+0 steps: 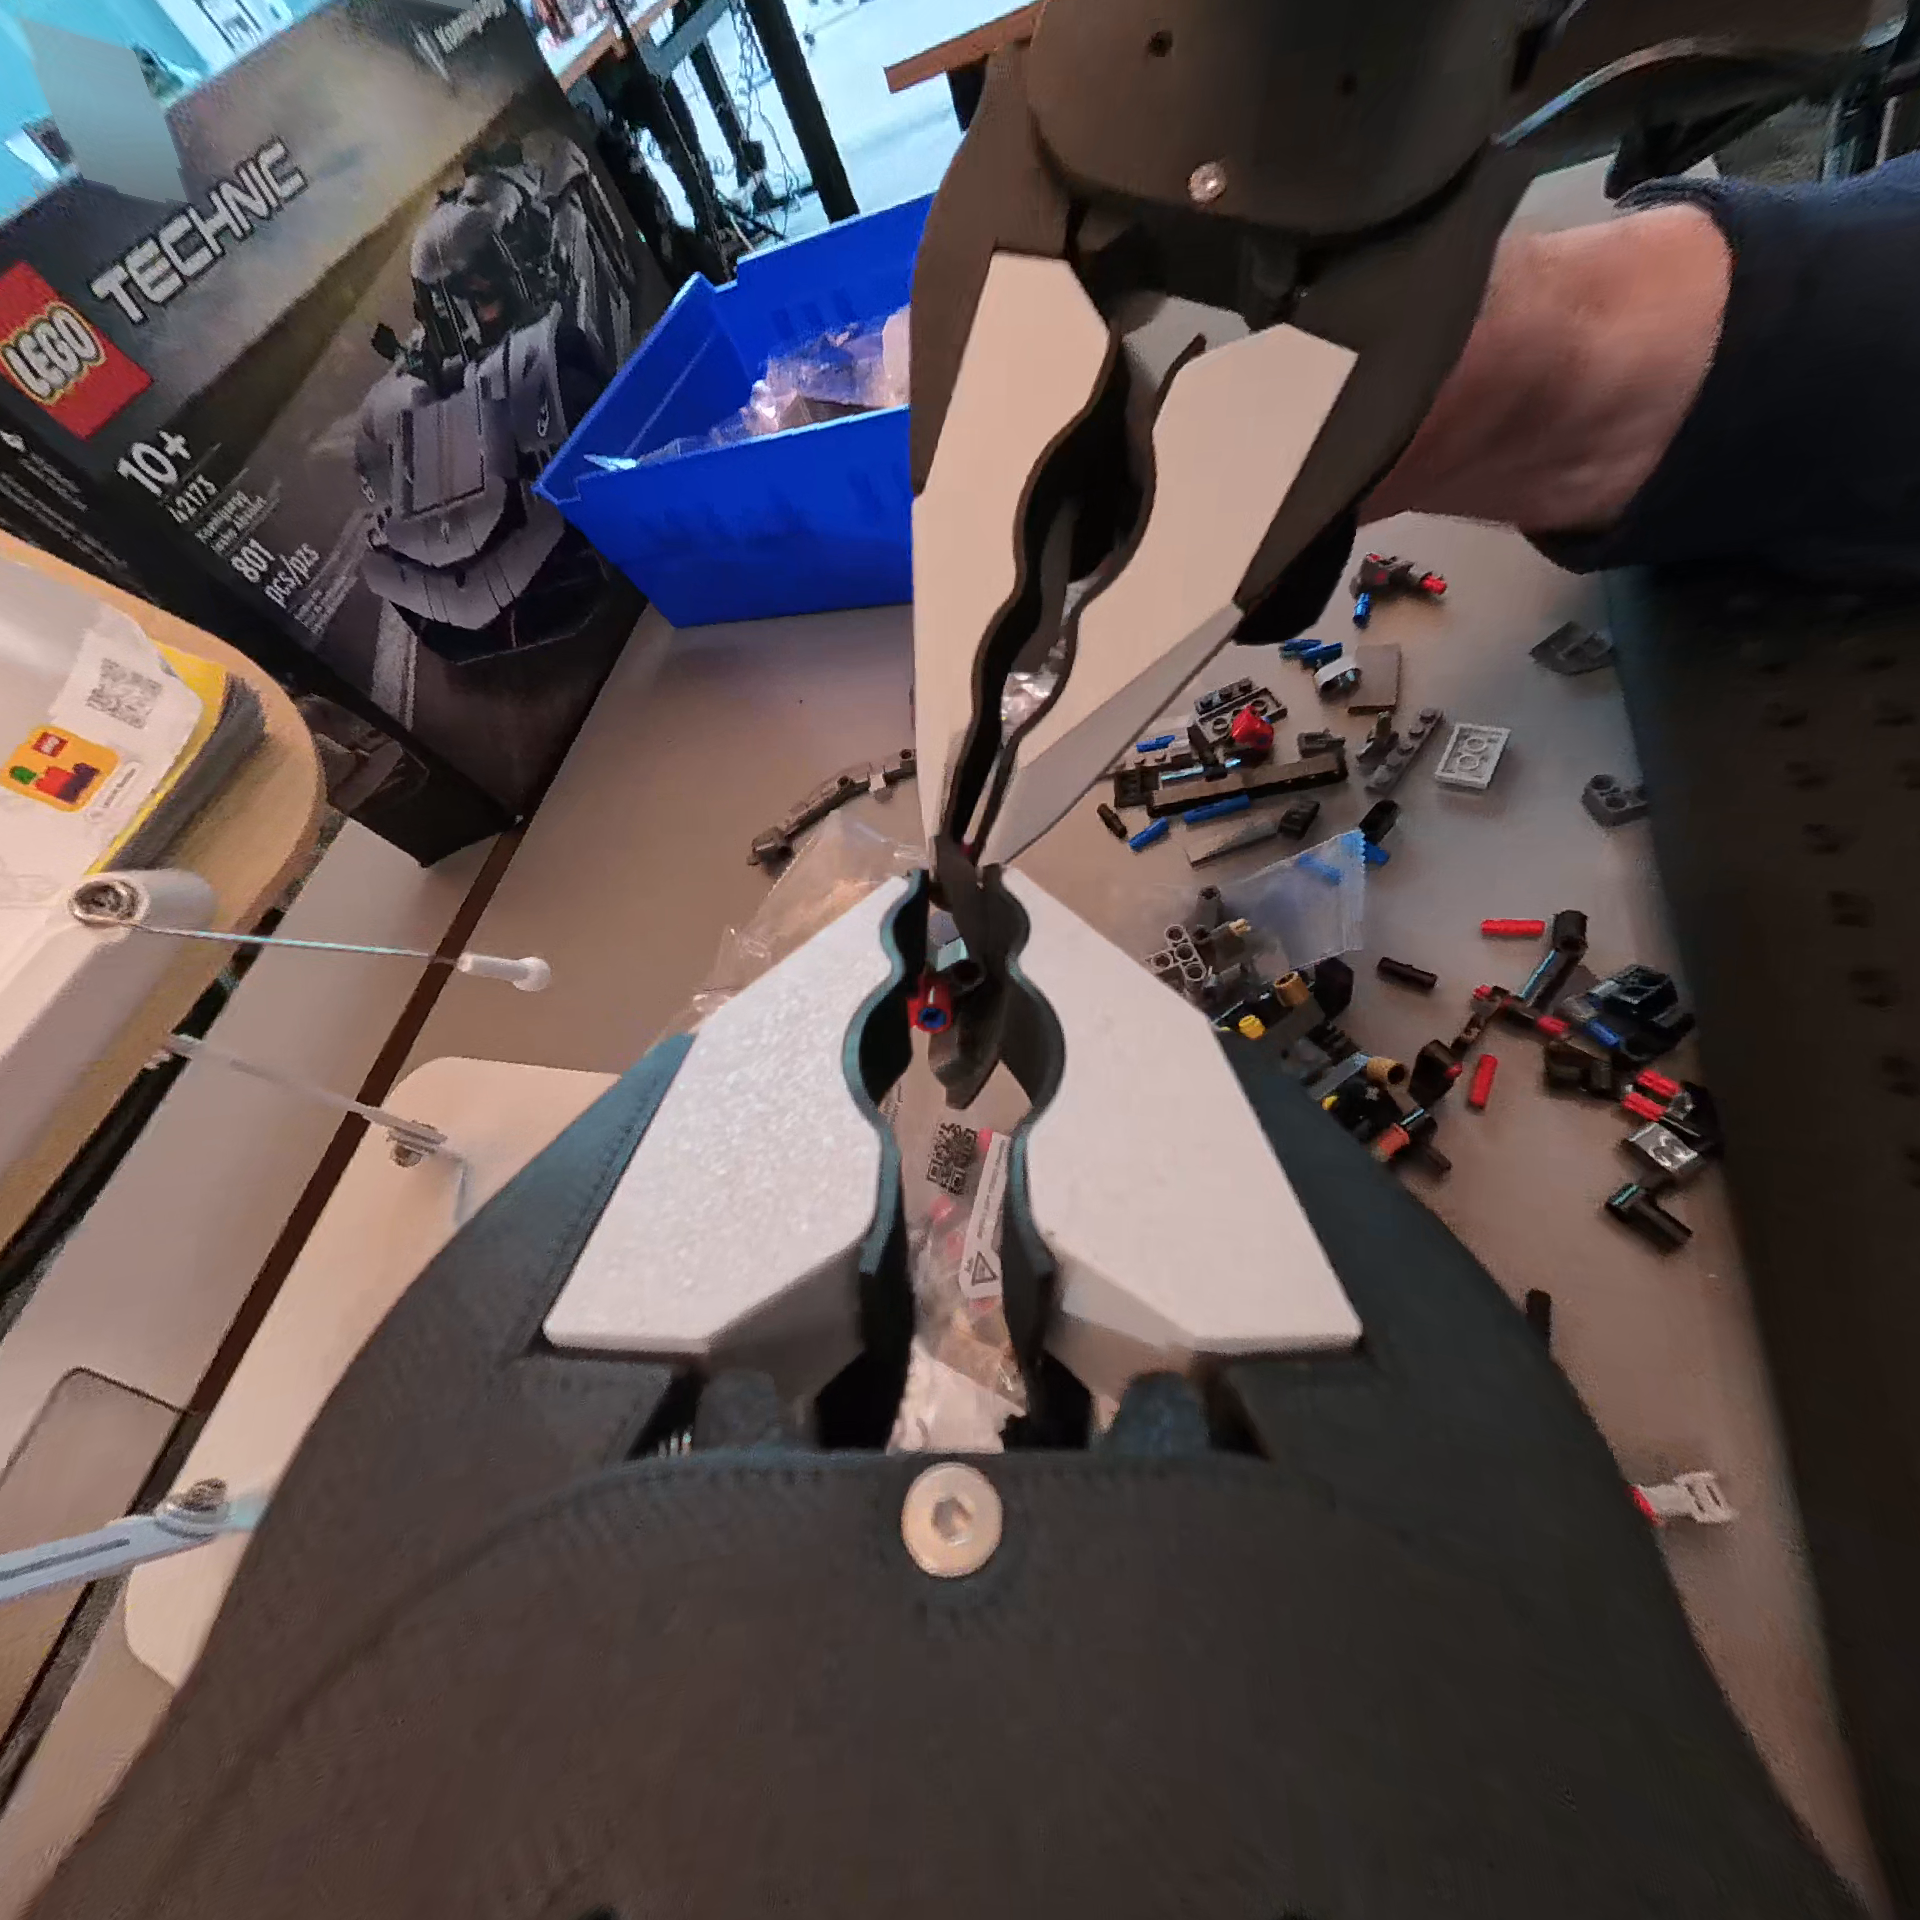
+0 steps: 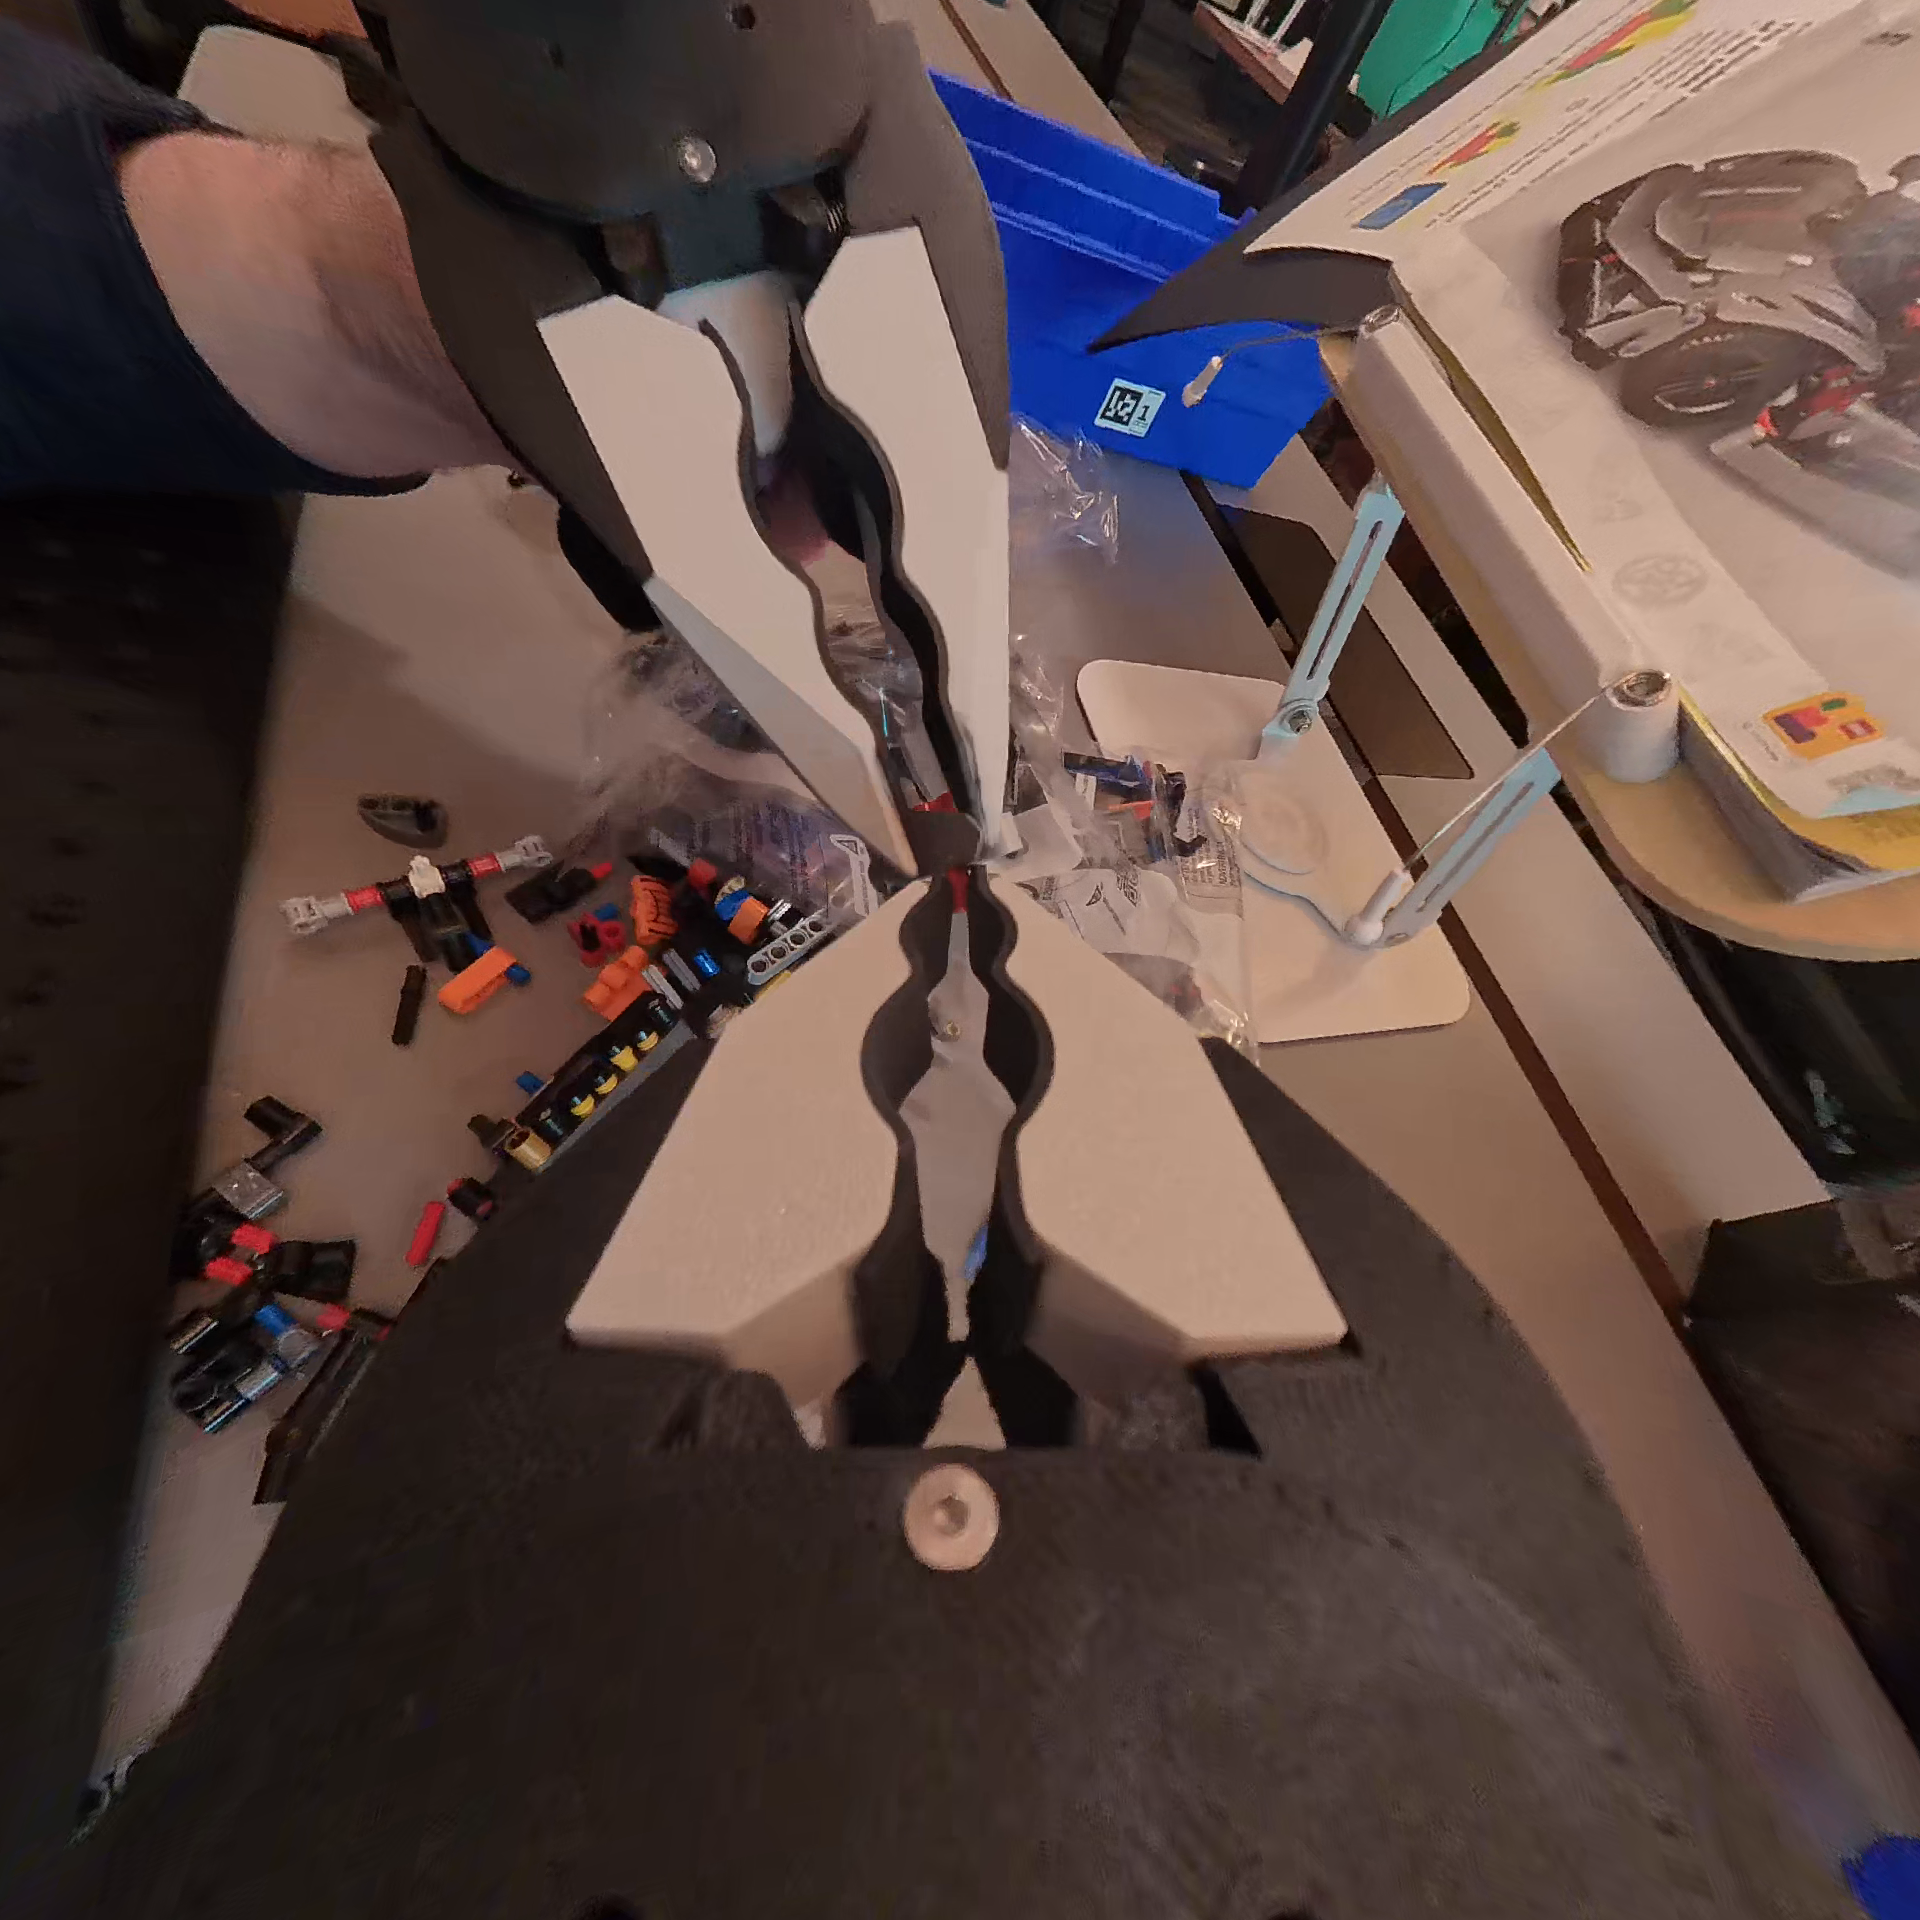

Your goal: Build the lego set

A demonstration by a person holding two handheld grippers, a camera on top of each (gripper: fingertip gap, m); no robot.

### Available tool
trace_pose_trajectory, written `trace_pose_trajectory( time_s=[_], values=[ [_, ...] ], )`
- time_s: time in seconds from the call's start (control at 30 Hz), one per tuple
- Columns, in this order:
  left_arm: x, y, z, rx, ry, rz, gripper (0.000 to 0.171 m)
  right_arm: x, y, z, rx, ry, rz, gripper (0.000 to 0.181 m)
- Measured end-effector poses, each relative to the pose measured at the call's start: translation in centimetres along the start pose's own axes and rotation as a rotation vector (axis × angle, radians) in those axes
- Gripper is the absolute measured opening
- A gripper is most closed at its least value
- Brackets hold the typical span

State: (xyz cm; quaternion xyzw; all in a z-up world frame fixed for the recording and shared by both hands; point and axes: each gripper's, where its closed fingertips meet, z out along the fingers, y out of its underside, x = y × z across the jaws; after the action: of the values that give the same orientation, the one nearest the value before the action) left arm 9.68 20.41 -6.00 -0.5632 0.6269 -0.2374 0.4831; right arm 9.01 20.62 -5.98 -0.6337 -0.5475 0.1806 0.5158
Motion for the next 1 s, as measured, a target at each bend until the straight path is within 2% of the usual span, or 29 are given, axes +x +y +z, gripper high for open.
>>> trace_pose_trajectory(
  time_s=[0.17, 0.53, 0.6, 0.63, 0.7, 0.73, 0.9, 1.0],
  values=[
    [0.0, 0.0, -0.1, 0.0, 0.035, -0.073, 0.005, 0.0, 0.1, 0.0, -0.018, 0.014, -0.029, 0.0],
    [-0.3, -0.5, -0.4, -0.002, 0.025, -0.107, 0.005, 0.1, 0.3, -0.5, -0.044, 0.01, -0.011, 0.0],
    [-2.6, -1.6, -3.6, 0.096, -0.021, -0.17, 0.003, 2.1, 3.4, -1.1, -0.199, 0.112, -0.041, 0.0],
    [-3.4, -2.2, -5.3, 0.149, -0.024, -0.191, 0.003, 2.7, 3.8, -1.8, -0.162, 0.108, 0.006, 0.0],
    [-3.8, -1.9, -6.2, 0.152, -0.048, -0.183, 0.003, 3.0, 1.1, -3.2, 0.035, 0.051, 0.128, 0.0],
    [-3.6, -1.6, -5.9, 0.145, -0.042, -0.186, 0.003, 3.1, 0.9, -3.3, 0.025, 0.065, 0.11, 0.0],
    [-3.7, -1.3, -4.9, 0.119, -0.031, -0.199, 0.004, 1.1, 2.8, 0.0, -0.094, -0.008, 0.059, 0.0],
    [-3.5, -0.9, -4.2, 0.095, -0.031, -0.2, 0.004, 0.4, 2.6, 1.9, -0.093, -0.085, 0.134, 0.001]
  ],
)
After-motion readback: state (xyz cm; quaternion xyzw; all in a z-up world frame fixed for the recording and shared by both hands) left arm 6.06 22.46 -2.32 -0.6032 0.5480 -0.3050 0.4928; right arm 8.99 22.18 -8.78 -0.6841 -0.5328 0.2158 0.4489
